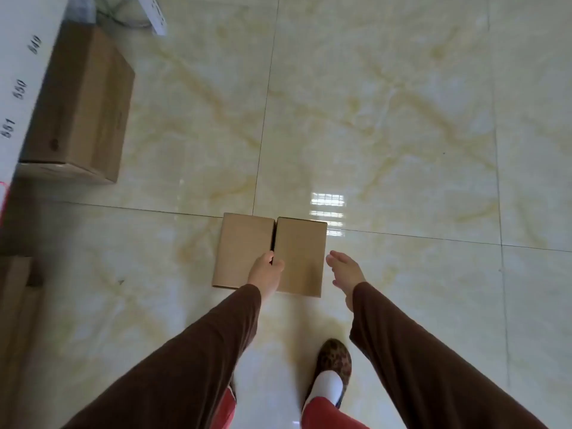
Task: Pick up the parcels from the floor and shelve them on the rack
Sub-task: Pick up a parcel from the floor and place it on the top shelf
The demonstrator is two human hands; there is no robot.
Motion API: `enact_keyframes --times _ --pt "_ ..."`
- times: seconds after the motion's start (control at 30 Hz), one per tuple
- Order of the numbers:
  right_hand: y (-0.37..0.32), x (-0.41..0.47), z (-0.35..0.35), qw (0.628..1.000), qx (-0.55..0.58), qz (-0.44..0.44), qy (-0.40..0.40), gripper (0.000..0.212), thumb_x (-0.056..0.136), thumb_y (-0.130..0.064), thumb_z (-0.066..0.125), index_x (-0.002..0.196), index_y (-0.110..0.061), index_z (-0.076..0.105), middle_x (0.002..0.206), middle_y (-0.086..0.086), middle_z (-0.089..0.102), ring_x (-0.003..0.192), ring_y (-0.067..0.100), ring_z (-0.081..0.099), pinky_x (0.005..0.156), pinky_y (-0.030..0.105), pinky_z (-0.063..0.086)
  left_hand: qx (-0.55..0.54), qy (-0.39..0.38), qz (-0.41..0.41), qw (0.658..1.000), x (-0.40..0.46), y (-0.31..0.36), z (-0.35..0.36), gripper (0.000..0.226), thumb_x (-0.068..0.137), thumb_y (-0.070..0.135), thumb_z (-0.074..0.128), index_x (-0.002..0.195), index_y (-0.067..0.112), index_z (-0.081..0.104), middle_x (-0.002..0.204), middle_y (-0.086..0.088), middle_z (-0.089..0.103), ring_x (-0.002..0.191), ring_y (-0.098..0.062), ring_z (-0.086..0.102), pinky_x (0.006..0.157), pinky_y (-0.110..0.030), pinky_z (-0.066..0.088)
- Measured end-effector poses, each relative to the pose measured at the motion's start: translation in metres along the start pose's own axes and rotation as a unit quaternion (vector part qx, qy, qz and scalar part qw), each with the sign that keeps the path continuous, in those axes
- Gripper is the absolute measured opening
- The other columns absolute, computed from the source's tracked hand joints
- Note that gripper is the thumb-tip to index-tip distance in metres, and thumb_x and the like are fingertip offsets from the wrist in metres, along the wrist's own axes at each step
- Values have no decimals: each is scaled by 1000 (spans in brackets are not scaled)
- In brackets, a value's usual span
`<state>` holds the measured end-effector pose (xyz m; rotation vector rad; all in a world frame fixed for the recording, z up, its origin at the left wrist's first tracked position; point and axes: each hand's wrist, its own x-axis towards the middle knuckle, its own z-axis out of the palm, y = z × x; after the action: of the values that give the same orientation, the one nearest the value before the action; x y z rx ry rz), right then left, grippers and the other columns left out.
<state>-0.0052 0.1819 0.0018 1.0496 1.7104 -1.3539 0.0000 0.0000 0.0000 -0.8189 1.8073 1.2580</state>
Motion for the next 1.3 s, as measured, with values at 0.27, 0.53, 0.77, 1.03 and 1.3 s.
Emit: enact_keyframes --times 0.27,0.53,0.77,1.03,1.3 --pt "3 39 14 997 -7 39 -68 44 104 -19 45 147 -14 52 142 4 58 116 20 55 97 35 38 -16 -6 -36 999 41 -6 21 65 104 20 44 164 8 22 171 -11 27 155 -30 31 122 -40 27" --pt "-29 -27 -16 999 47 -7 -22 25 102 -16 44 119 -24 61 129 3 65 109 18 60 85 30 42 -91 20 -24 995 -16 29 16 28 104 11 49 132 7 51 115 1 57 104 -18 55 87 -25 38" --pt "-120 -206 -86 987 96 -124 16 36 105 -17 45 136 -26 61 127 -6 67 115 18 65 104 36 46 -180 18 42 983 -183 148 -12 27 105 28 54 129 20 48 131 -3 57 106 -15 57 86 -30 47" --pt "-229 -439 -194 925 122 -348 90 31 103 -31 53 133 -29 61 145 -12 51 137 14 50 109 29 42 -310 -81 100 942 -406 311 -38 100 73 92 39 154 34 37 137 -10 56 129 -33 59 114 -51 44" --pt "-309 -571 -267 784 23 -575 231 23 97 -39 57 119 -41 65 135 -42 47 136 10 44 113 46 40 -444 -196 209 849 -529 422 -18 60 101 58 45 149 22 53 150 -21 57 120 -37 60 109 -47 48"
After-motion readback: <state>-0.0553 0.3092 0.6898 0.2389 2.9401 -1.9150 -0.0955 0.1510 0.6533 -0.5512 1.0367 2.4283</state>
